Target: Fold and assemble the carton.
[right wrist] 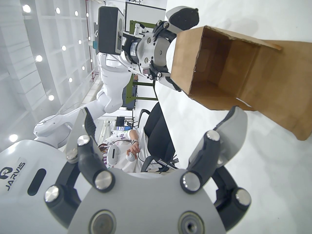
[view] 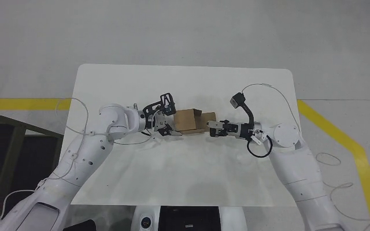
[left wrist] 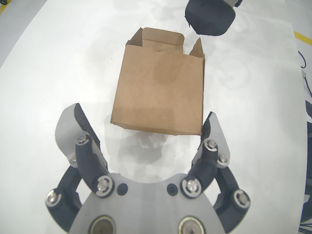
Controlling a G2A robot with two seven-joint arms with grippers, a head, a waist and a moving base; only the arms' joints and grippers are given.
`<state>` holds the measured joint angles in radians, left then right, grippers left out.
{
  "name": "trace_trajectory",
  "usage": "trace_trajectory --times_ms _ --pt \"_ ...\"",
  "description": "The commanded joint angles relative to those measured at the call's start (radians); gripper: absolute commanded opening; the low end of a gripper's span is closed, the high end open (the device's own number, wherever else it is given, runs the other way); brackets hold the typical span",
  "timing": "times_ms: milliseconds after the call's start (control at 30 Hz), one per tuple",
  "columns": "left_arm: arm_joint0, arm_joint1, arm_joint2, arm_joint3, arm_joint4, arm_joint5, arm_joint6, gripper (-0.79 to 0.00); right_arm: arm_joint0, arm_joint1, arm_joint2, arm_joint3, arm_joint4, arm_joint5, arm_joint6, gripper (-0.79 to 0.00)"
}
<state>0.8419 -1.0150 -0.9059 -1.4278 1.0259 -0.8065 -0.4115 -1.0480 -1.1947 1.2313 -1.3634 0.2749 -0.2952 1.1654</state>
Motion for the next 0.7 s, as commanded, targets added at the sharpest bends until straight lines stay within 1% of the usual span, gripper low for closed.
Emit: trace_trajectory --times_ms 0,133,267,500,667 --pt "0.0 -0.003 0.005 0.0 -0.002 0.011 0.001 0.0 -0.017 0.001 -0.007 -0.005 -0.007 0.014 -0.012 0.0" --pt "-0.006 -0.009 0.016 0.004 0.005 0.016 0.0 0.0 -0.029 0.002 -0.018 0.012 0.01 0.013 -0.021 0.0" --pt "-0.016 -0.013 0.022 0.018 0.015 0.009 0.007 0.0 -0.018 -0.003 -0.041 0.037 0.037 -0.013 -0.032 0.0" --pt "-0.034 -0.019 0.027 0.038 0.028 -0.016 0.018 0.0 0.059 -0.016 -0.095 0.126 0.048 -0.091 -0.011 0.0" --pt "-0.041 -0.021 0.033 0.049 0.041 -0.047 0.026 0.0 0.112 -0.027 -0.139 0.17 0.08 -0.131 0.051 0.0"
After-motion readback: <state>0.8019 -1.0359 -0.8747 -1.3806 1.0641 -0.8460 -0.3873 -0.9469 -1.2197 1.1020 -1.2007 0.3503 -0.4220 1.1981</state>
